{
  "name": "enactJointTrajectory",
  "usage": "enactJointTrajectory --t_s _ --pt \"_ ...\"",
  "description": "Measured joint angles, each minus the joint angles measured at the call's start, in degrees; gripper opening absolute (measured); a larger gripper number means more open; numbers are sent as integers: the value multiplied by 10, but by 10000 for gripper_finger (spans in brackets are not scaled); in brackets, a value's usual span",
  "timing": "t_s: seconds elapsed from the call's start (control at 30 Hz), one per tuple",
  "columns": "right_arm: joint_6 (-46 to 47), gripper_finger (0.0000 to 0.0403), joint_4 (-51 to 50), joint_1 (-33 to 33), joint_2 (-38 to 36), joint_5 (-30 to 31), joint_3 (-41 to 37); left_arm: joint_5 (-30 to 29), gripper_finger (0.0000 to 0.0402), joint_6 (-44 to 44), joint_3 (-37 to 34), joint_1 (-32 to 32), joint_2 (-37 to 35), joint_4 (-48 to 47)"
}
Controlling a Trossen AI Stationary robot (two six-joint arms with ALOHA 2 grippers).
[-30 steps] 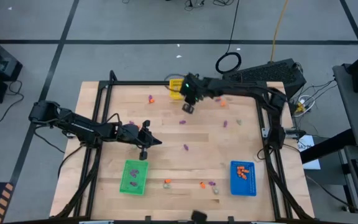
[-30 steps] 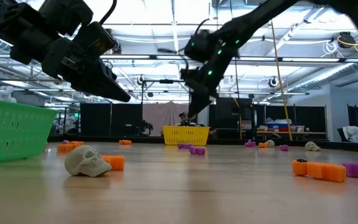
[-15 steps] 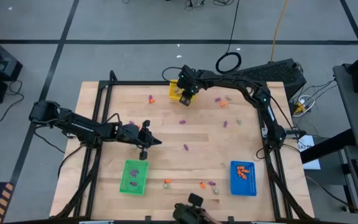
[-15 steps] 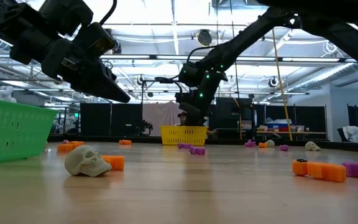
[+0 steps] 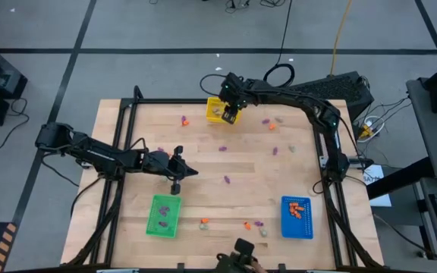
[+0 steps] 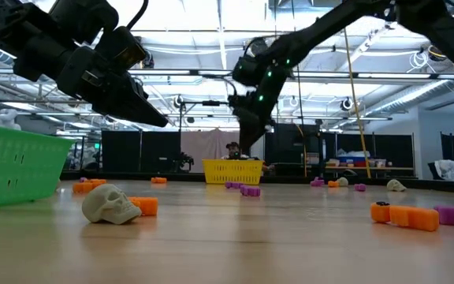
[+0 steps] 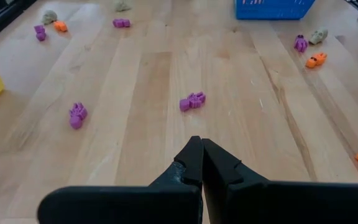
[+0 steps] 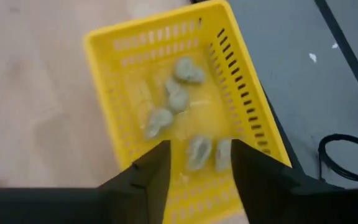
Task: Sort Halloween decoration
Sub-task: Put the purple skeleton toy into the green bin
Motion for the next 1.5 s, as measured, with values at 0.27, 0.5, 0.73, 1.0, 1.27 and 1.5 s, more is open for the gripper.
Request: enactJointTrajectory --t_s 0.27,0.5,0.73,1.0,1.27,1.5 --pt "-18 10 -76 44 -17 -2 -28 0 2 -7 0 0 0 -1" --pt "3 2 -34 37 -17 2 -80 0 2 -10 0 0 0 0" --pt "11 1 -1 14 -17 0 -88 -1 2 -10 0 0 0 2" --pt "1 1 46 52 -84 5 -107 6 1 -8 11 -1 10 18" --pt "28 0 304 87 -201 1 -340 31 1 19 94 -19 123 18" --pt "68 0 446 93 -350 3 -531 36 1 20 183 -17 229 16"
